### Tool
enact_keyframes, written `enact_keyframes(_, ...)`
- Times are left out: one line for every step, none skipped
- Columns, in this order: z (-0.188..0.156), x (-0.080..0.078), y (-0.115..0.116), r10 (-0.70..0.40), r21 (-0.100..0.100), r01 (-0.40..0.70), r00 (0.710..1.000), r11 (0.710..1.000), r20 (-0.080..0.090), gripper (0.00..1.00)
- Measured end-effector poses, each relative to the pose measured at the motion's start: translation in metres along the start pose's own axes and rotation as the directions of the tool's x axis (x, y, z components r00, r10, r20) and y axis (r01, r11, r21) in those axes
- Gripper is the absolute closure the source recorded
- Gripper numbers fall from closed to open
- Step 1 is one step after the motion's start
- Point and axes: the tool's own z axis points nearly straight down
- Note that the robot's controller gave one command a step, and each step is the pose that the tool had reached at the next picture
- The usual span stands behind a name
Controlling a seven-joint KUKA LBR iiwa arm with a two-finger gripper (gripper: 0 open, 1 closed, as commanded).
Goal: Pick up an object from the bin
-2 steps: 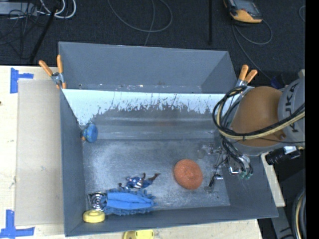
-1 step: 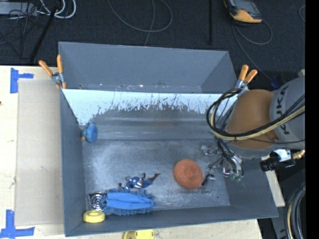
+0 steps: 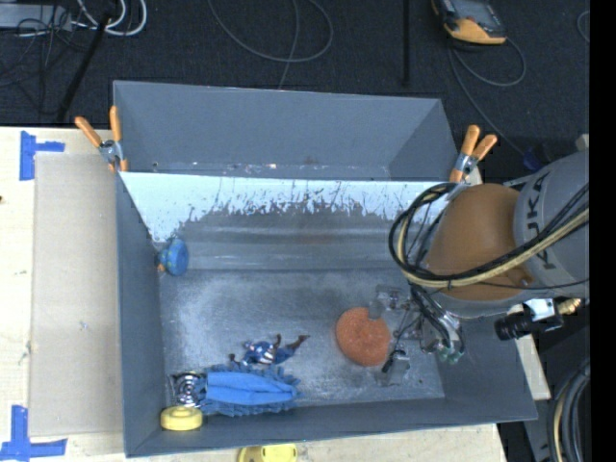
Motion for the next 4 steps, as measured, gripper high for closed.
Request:
enact_keyframes(0.026, -0.004, 0.003, 0.241, -0.001, -0.241, 0.970, 0.970, 0.001, 0.00)
enact_keyframes(0.038, -0.013, 0.006, 0.135, 0.001, -0.135, 0.991, 0.991, 0.014, 1.00)
enact_keyframes(0.038, -0.013, 0.006, 0.134, 0.001, -0.135, 0.991, 0.991, 0.014, 1.00)
enact_keyframes(0.036, -0.013, 0.006, 0.134, 0.001, -0.134, 0.991, 0.991, 0.012, 1.00)
